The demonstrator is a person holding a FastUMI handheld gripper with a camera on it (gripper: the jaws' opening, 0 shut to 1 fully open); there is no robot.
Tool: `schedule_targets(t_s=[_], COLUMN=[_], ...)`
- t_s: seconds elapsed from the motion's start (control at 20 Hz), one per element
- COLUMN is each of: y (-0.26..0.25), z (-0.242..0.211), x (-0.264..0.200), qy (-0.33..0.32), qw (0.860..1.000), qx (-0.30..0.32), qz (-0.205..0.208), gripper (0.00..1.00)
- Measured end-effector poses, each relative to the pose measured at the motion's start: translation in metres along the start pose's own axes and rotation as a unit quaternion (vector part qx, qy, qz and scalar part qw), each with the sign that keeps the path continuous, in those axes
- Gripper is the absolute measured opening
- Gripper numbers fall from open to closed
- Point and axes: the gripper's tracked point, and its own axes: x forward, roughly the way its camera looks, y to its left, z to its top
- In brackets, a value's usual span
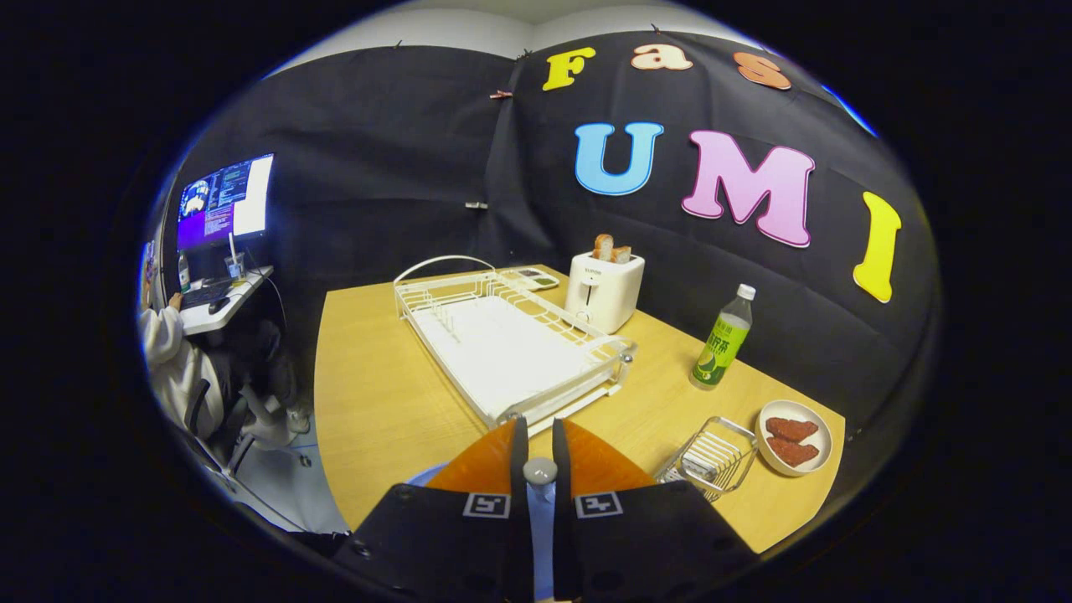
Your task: Take the plate from the dish rack, then take the spoon from the basket and place it into the plate.
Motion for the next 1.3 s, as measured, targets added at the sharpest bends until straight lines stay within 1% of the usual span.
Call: schedule_targets(t_s=[0.25,0.35,0.4,0.55,0.65,0.75,0.85,0.95,1.05,1.2,1.3], y=[0.009,0.014,0.016,0.015,0.021,0.025,0.020,0.007,-0.008,-0.031,-0.049], z=[-0.005,-0.010,-0.014,-0.017,-0.022,-0.015,0.003,0.021,0.039,0.067,0.086], x=[0.000,-0.001,-0.001,-0.003,-0.005,-0.009,-0.011,-0.013,-0.015,-0.023,-0.030], qy=[0.012,0.024,0.034,0.050,0.072,0.083,0.071,0.051,0.031,-0.001,-0.027], qw=[1.000,1.000,0.999,0.998,0.992,0.983,0.973,0.966,0.964,0.965,0.968], qx=[-0.013,-0.003,0.010,0.043,0.094,0.159,0.216,0.251,0.262,0.263,0.248], qz=[0.002,0.008,0.012,0.016,0.035,0.050,0.048,0.033,0.015,-0.011,-0.037], gripper=[0.14,0.16,0.19,0.23,0.27,0.63,0.99,0.99,0.98,0.98,0.98])
